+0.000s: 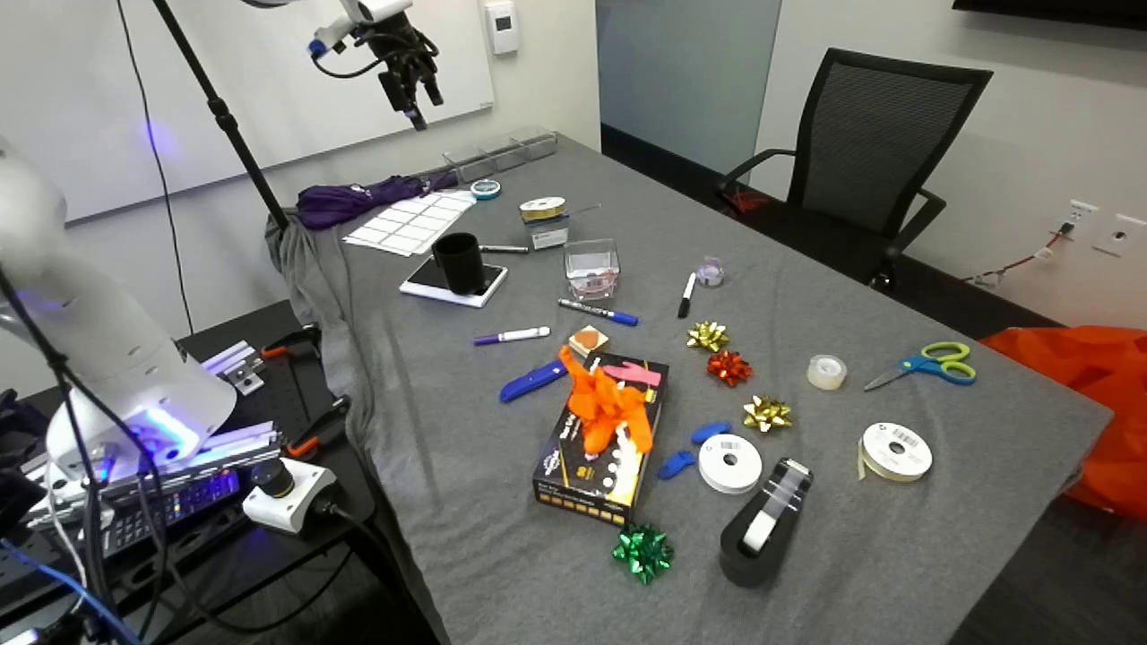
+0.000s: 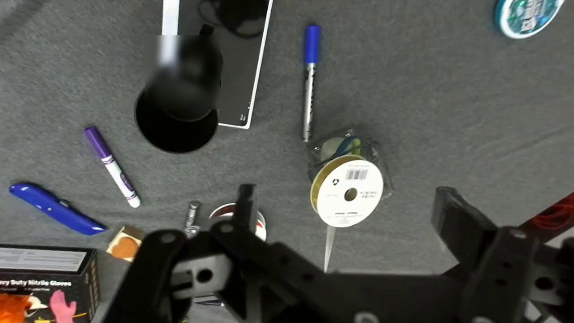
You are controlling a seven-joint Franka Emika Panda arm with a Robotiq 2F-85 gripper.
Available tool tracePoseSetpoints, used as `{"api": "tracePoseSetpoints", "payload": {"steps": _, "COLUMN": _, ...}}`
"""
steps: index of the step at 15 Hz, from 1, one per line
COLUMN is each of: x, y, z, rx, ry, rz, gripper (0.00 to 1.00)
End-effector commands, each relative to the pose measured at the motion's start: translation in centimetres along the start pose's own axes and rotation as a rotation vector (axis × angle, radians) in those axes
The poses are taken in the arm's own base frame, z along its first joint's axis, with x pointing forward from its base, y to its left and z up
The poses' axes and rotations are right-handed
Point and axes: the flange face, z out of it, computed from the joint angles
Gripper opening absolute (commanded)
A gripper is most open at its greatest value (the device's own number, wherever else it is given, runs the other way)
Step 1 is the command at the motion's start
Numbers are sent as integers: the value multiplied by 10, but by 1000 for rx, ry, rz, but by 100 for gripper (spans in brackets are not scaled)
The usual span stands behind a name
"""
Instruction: Put the left marker in the black cup
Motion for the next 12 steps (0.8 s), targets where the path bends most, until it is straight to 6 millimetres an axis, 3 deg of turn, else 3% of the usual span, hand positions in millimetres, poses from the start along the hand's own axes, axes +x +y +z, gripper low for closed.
{"api": "tracePoseSetpoints", "payload": {"steps": 1, "x": 19, "y": -16, "z": 40, "rx": -75, "ry": 18, "rz": 55, "gripper": 100}}
{"api": "tracePoseSetpoints", "payload": {"steps": 7, "x": 31, "y": -26, "z": 107, "rx": -138, "ry": -59, "rz": 53, "gripper": 100}}
{"api": "tracePoseSetpoints", "payload": {"steps": 12, "x": 34, "y": -31, "z": 131, "rx": -224, "ry": -199, "rz": -31, "gripper": 100}}
